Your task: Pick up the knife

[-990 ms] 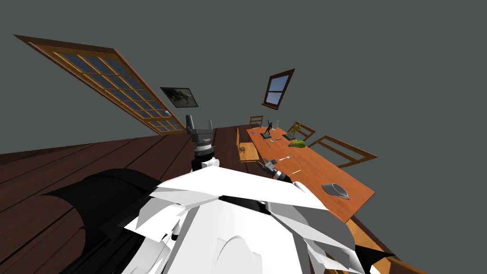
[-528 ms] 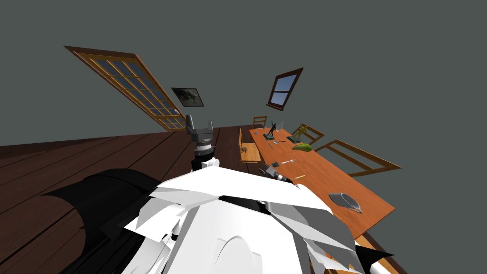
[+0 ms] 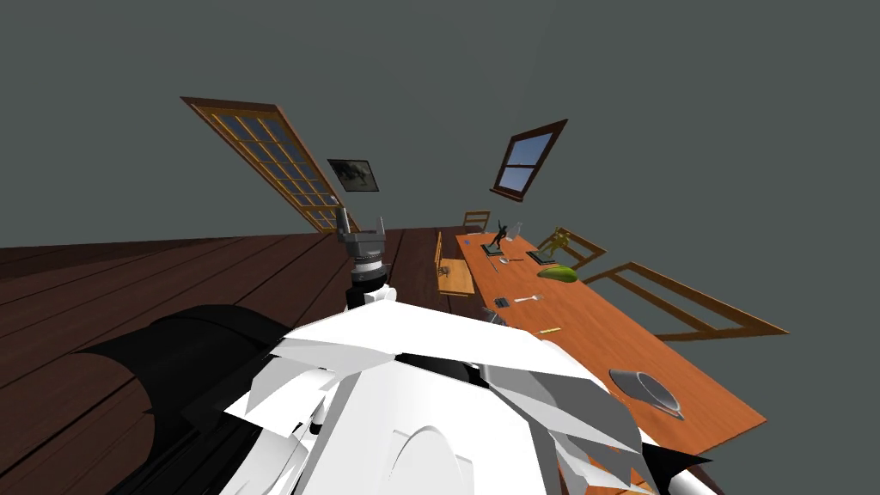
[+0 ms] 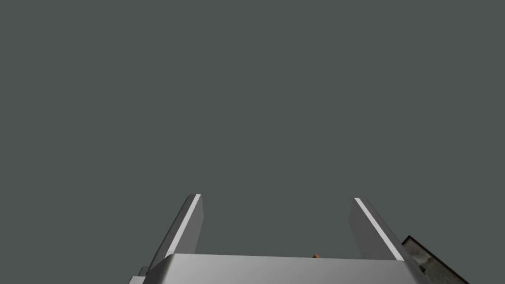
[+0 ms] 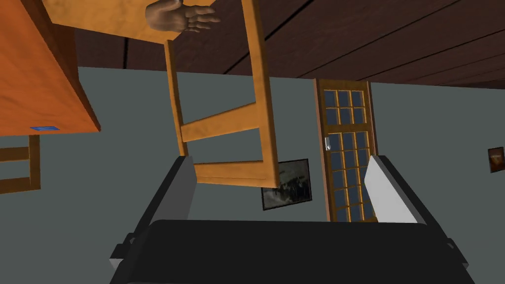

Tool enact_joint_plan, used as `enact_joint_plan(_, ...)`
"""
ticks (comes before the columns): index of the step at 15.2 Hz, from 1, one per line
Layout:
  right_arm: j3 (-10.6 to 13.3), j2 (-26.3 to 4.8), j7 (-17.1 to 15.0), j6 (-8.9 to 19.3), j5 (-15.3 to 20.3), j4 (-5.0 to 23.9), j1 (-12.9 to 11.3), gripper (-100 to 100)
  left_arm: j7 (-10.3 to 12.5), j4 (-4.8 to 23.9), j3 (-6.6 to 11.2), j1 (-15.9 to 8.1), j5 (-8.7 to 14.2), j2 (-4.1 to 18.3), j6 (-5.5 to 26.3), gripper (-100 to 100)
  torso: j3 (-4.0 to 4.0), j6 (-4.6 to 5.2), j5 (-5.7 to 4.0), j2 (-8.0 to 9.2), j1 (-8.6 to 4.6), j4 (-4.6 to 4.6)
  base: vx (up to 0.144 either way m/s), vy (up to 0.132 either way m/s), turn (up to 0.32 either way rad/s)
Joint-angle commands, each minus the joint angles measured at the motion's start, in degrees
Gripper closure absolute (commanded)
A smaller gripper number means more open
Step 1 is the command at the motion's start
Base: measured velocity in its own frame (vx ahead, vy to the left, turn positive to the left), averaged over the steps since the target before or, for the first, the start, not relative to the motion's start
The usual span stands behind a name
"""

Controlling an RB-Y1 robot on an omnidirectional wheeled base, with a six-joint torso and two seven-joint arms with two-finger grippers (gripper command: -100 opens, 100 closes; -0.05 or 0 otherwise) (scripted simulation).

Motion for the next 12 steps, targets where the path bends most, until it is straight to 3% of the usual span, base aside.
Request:
enact_joint_plan(1, 0.68, -1.72, -0.23, 0.02, 2.86, 1.45, -0.26, -100, 0.0, 0.0, 0.0, 0.0, 0.0, 0.0, 0.0, 0, 0.0, 0.0, 0.0, 0.0, 0.0, 0.0, 0.006, -0.02, 0.194)
enact_joint_plan(2, 0.68, -1.72, -0.23, 0.02, 3.28, 1.45, -0.26, -100, 0.0, 0.0, 0.0, 0.0, 0.0, 0.0, 0.0, 0, 0.0, 0.01, 0.0, 0.0, 0.0, 0.0, 0.004, -0.017, 0.078)
enact_joint_plan(3, 2.02, -3.66, -0.21, 0.31, 5.29, 3.28, -0.44, -100, 0.0, 0.0, 0.0, 0.0, 0.0, 0.0, 0.0, 0, 0.0, 0.02, 0.0, 0.0, 0.01, 0.0, 0.004, -0.016, 0.162)
enact_joint_plan(5, 2.02, -3.66, -0.21, 0.31, 6.73, 3.28, -0.44, -100, 0.0, 0.0, 0.0, 0.0, 0.0, 0.0, 0.0, 0, 0.0, 0.01, 0.0, -0.01, 0.0, 0.0, 0.006, -0.017, 0.129)
enact_joint_plan(6, 3.34, -5.53, -0.2, 0.59, 8.75, 5.07, -0.61, -100, 0.0, 0.0, 0.0, 0.01, 0.0, 0.0, 0.0, 0, 0.0, 0.03, 0.0, 0.0, 0.02, 0.0, 0.004, -0.015, 0.182)
enact_joint_plan(8, 3.34, -5.53, -0.2, 0.59, 10.12, 5.07, -0.61, -100, 0.0, 0.0, 0.0, 0.0, 0.0, 0.0, 0.0, 0, -0.01, 0.01, 0.0, -0.01, 0.0, 0.0, 0.003, -0.021, 0.118)
enact_joint_plan(9, 4.62, -7.34, -0.18, 0.86, 11.96, 6.81, -0.78, -100, 0.0, 0.0, 0.0, 0.01, 0.0, 0.0, 0.0, 0, 0.0, 0.04, 0.0, 0.0, 0.01, 0.0, 0.003, -0.017, 0.158)
enact_joint_plan(11, 4.62, -7.34, -0.18, 0.86, 13.42, 6.81, -0.78, -100, 0.0, 0.0, 0.0, 0.0, 0.0, 0.0, 0.0, 0, 0.0, 0.02, 0.01, 0.01, 0.0, 0.0, 0.001, -0.019, 0.114)
enact_joint_plan(12, 5.86, -9.08, -0.17, 1.13, 15.56, 8.51, -0.94, -100, 0.0, 0.0, 0.0, 0.01, 0.0, 0.0, 0.0, 0, 0.01, 0.03, 0.0, 0.01, 0.01, 0.0, 0.001, -0.014, 0.169)
